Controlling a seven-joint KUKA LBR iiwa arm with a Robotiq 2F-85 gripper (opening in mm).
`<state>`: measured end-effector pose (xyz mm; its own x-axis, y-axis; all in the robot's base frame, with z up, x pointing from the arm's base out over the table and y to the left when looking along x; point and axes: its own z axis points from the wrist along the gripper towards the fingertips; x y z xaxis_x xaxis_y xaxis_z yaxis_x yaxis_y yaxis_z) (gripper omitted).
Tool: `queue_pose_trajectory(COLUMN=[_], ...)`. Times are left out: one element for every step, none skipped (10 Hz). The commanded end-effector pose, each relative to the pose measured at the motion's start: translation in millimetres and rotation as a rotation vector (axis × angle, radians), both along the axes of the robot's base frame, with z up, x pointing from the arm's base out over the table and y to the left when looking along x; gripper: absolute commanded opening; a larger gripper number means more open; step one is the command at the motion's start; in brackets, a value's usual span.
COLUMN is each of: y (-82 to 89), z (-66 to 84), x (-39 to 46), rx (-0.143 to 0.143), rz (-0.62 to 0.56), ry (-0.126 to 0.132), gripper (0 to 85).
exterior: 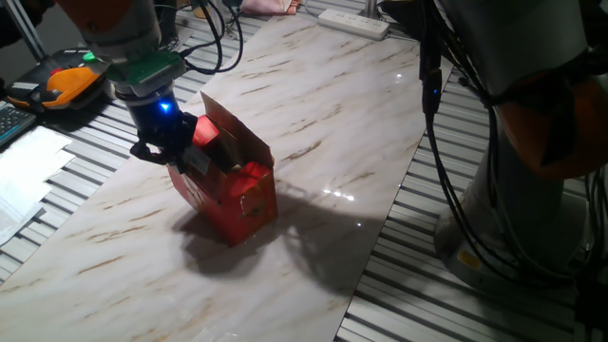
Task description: Cover the box
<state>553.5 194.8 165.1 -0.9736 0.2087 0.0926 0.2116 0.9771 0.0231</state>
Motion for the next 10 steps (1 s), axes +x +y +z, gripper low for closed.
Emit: queue_pose_trajectory(y=[0.3, -0.1, -2.1, -4.1, -5.0, -5.2, -5.8, -6.9, -9.8, -12.3], z=[-0.2, 1.2, 5.6, 8.6, 12.1, 13.6, 14.1, 14.8, 16.0, 17.8], x=[-0.3, -0.9, -1.7, -2.1, -4.1, -5.0, -4.9, -4.7, -4.0, -3.5], rx=[0.002, -0.013, -0.018, -0.016, -0.023, -0.032, -0.038, -0.041, -0.044, -0.045], rz=[0.000, 0.006, 0.009, 0.016, 0.019, 0.025, 0.032, 0.035, 0.045, 0.051], ry=[0.000, -0.001, 0.003, 0.011, 0.015, 0.017, 0.018, 0.018, 0.022, 0.025], gripper=[0.0, 0.0, 0.0, 0.0, 0.0, 0.0, 0.0, 0.0, 0.0, 0.0])
